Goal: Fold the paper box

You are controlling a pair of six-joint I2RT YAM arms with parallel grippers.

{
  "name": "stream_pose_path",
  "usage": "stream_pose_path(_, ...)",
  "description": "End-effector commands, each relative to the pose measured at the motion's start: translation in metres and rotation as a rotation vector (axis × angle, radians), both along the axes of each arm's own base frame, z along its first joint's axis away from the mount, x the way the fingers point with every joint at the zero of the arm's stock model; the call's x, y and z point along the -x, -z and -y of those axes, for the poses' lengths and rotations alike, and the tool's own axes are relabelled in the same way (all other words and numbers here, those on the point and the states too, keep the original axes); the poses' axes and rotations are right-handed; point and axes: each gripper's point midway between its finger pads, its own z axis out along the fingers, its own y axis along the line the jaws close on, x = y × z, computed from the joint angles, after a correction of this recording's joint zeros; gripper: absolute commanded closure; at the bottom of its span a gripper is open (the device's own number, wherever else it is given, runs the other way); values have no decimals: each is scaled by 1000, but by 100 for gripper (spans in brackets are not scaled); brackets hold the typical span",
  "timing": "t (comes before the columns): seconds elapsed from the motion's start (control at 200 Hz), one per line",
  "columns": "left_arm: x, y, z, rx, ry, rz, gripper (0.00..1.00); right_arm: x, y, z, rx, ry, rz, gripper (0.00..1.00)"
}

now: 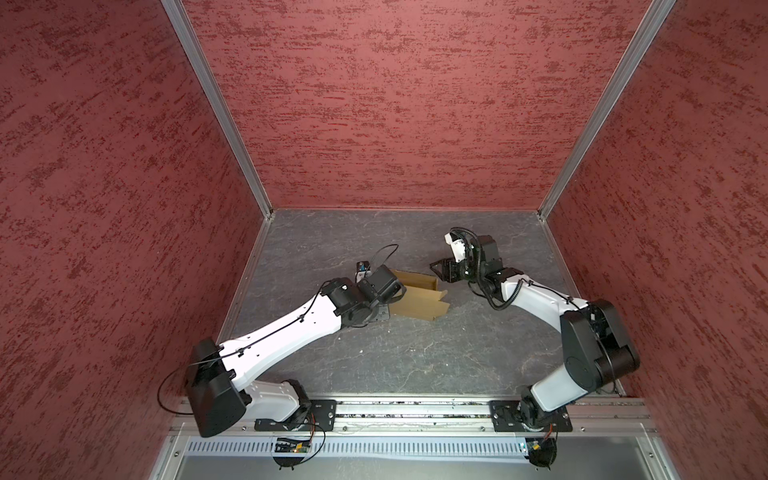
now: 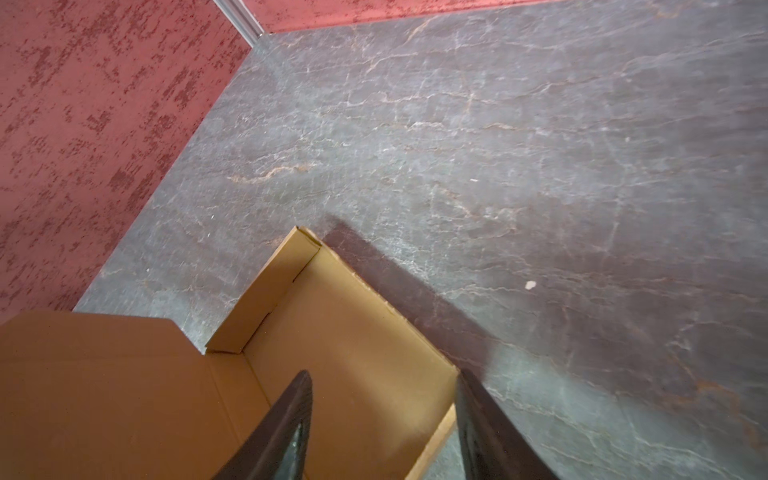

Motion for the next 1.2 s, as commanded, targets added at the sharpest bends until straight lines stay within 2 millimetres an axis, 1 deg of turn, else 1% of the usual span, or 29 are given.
stream_pose_path(0.0, -16, -2, 19, 64, -31, 70, 83, 5, 2, -7, -15, -63, -13, 44)
stream_pose_path(0.12, -24, 7, 22, 46, -38, 72, 83, 9, 7, -11, -20, -85, -31, 45)
stream_pose_path(0.276, -38, 12, 21, 41, -52, 85, 83, 16, 9, -19, -22, -122, -39, 45)
stream_pose_path(0.486, -66, 15, 16, 71, -66, 102, 82, 23, 13, -24, -24, -138, -49, 46)
stream_pose_path(0.726, -101, 22, 19, 107, -59, 119, 83, 32, 14, -34, -41, -150, -62, 48)
stream_pose_path(1.017, -134, 21, 20, 120, -48, 135, 83, 45, 8, -54, -70, -198, -57, 48)
stream_pose_path(1.197, -152, 20, 30, 134, -20, 141, 83, 52, 8, -65, -88, -223, -60, 48)
